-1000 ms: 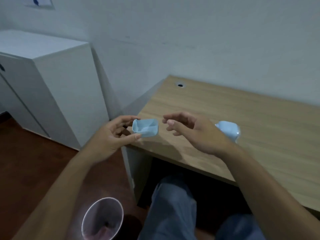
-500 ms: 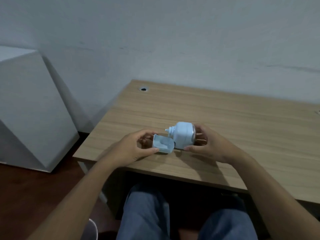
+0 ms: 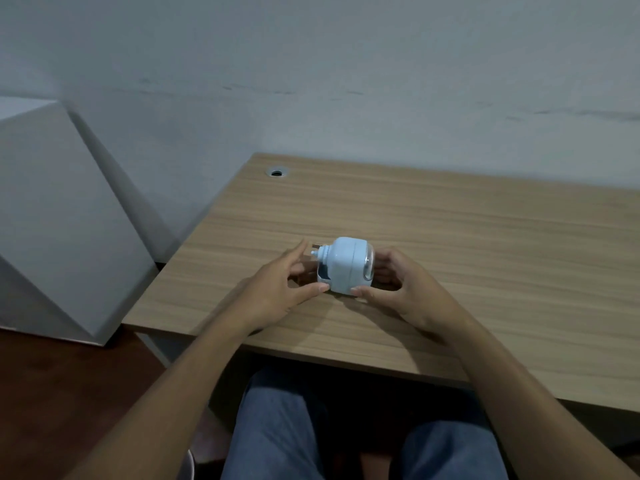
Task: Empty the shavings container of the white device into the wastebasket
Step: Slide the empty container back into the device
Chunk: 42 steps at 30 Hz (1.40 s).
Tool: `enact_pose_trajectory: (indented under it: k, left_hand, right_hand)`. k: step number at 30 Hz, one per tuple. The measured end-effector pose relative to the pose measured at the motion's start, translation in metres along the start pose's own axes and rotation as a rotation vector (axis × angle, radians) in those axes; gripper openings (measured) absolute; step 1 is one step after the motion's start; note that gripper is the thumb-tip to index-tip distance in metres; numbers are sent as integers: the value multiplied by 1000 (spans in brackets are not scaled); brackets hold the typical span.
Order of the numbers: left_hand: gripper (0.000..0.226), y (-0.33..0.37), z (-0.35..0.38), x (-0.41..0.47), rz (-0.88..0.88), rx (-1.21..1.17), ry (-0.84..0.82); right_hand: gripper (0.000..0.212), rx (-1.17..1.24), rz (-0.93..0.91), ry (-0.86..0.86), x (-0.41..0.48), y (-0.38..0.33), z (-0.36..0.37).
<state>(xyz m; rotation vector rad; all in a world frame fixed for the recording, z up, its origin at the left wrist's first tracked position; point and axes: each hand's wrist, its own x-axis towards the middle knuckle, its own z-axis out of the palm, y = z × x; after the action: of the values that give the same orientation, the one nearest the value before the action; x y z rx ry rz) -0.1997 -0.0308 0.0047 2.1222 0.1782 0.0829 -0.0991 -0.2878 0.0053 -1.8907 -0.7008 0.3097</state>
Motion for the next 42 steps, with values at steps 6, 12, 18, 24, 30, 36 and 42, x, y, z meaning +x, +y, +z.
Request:
enact_pose_trajectory:
  k: [6, 12, 18, 24, 30, 36, 42]
  left_hand:
    - [112, 8, 13, 14, 3, 45, -78]
    - [75, 8, 20, 18, -36, 47, 246]
    - [28, 2, 19, 16, 35, -132, 195]
    - [36, 13, 15, 22, 66, -48, 99]
    - [49, 22, 17, 64, 92, 37, 105]
    - [67, 12, 18, 133, 134, 236, 47]
    - [80, 15, 19, 213, 113, 311, 34]
  right_hand:
    - [62, -30, -8, 69, -1, 4, 3]
    - [78, -32, -30, 146, -5, 9, 10]
    - [91, -120, -24, 126, 0, 7, 9]
    - [74, -110, -38, 111, 11, 8, 5]
    - [72, -137, -56, 151, 60, 25, -11]
    - [63, -247, -82, 246, 121, 41, -25]
    - [64, -271, -52, 349, 194, 57, -44]
